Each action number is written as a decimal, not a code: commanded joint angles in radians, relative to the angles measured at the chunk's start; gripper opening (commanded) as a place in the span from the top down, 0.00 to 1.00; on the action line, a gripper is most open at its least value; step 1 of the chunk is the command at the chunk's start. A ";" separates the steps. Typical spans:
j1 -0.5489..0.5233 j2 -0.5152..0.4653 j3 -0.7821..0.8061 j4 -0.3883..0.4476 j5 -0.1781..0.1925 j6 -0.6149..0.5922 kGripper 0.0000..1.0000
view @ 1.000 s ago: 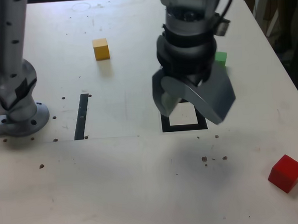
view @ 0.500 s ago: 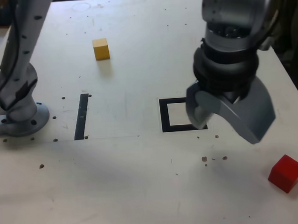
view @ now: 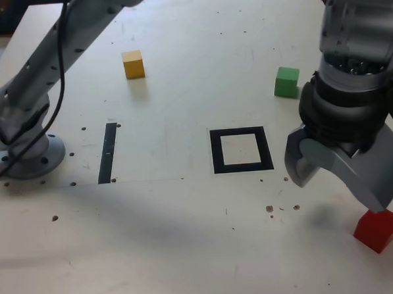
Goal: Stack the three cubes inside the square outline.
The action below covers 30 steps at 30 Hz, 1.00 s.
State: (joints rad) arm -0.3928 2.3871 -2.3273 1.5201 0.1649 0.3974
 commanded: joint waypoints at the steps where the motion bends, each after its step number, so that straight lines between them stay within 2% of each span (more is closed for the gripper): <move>1: -0.005 0.019 -0.036 0.013 0.000 0.005 0.01; 15: -0.023 0.127 -0.239 0.069 -0.017 0.011 0.01; 30: -0.023 0.226 -0.335 0.077 -0.055 0.014 0.01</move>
State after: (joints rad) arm -0.4143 2.6026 -2.6505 1.5885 0.1116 0.4095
